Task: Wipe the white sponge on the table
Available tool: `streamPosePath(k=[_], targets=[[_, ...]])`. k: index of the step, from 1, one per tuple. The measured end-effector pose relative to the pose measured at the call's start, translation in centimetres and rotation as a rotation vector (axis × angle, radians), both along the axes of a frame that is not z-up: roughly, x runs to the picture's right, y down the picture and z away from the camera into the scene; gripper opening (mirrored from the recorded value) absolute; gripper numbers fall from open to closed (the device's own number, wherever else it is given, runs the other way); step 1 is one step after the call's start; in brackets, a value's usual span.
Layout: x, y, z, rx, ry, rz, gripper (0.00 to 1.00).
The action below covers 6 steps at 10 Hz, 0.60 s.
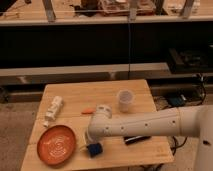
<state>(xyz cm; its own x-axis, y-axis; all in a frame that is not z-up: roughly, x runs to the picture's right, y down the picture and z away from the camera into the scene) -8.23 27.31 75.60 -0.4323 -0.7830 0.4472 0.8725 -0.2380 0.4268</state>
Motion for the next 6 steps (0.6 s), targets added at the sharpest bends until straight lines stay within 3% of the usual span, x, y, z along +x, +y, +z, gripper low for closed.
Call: streamPosePath(k=[2, 3, 4, 6], targets=[[-1.1, 0.5, -0.4, 0.08, -0.056, -0.21, 0.8], [-1.9, 1.0, -0.3, 0.121, -0.03, -0.282, 0.8], [-2.5, 1.5, -0.1, 0.135, -0.004, -0.312, 0.8], [-2.0, 1.7, 0.4, 0.102, 0.028, -0.28, 0.8]])
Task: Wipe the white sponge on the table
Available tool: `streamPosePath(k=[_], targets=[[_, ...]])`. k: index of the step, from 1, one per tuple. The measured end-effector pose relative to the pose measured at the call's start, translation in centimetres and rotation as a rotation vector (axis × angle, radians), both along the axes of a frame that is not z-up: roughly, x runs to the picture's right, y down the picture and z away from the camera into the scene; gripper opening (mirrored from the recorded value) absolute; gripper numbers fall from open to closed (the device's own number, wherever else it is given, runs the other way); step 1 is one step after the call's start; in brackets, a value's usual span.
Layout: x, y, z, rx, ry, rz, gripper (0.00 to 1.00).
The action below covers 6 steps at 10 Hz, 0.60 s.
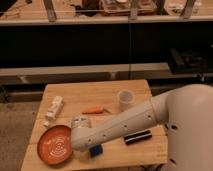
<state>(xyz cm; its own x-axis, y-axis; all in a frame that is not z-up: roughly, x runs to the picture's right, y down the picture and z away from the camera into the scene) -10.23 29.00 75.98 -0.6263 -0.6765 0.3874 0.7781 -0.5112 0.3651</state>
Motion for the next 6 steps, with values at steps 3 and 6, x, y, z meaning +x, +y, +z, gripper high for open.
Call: streamPosePath(k=[3, 6], targets=[[0.85, -0.11, 0.43, -0.086, 0.015, 0.081, 0.8], [1.01, 0.21, 0.92, -0.116, 0.041, 0.104, 0.8]])
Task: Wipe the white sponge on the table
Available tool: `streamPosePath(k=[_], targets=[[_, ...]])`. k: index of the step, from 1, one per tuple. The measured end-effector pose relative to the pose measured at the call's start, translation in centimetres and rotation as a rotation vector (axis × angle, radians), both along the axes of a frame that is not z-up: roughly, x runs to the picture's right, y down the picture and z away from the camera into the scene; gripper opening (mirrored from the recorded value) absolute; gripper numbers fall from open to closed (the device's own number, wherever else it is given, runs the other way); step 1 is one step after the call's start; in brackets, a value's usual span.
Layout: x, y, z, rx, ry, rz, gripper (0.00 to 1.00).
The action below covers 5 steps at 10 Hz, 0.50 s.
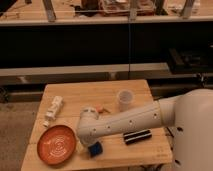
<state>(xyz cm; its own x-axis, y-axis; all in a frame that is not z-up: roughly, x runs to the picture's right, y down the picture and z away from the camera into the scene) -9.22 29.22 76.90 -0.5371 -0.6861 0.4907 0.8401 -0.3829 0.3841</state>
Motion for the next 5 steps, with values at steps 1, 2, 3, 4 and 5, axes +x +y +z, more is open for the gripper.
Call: streamPosePath(k=[1, 2, 3, 4, 5], targets=[[0.05, 0.15, 0.2, -0.009, 0.007, 0.005, 0.8], [0.09, 0.36, 0.39, -0.02, 0.013, 0.011, 0.8], [0.12, 0.49, 0.54, -0.031, 0.018, 0.018, 0.8], [0.03, 0.64, 0.67, -0.044, 0.018, 0.026, 0.8], [-0.02, 0.63, 0.75, -0.055, 0.021, 0.042, 0.79]])
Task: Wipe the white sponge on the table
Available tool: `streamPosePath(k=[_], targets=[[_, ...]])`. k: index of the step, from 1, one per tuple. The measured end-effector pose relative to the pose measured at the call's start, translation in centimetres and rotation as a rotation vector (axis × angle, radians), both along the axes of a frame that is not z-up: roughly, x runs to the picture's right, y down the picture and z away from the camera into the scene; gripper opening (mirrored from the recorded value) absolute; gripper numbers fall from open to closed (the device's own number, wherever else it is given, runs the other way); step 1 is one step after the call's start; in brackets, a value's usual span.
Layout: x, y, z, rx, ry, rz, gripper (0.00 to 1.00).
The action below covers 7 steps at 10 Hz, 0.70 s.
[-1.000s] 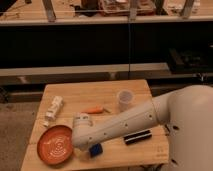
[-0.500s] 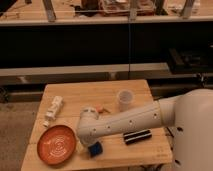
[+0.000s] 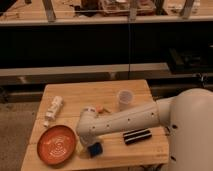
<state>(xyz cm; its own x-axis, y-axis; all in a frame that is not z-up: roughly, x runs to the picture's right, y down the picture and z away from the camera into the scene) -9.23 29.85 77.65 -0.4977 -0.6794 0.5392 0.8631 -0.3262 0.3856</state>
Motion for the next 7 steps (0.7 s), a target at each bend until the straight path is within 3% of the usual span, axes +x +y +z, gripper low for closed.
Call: streamPosePath(k=[3, 7], targets=[[-0.2, 0.03, 0.14, -0.018, 0.012, 0.034, 0.55], [-0.51, -0.33, 0.21, -0.006, 0.028, 0.052, 0.15]])
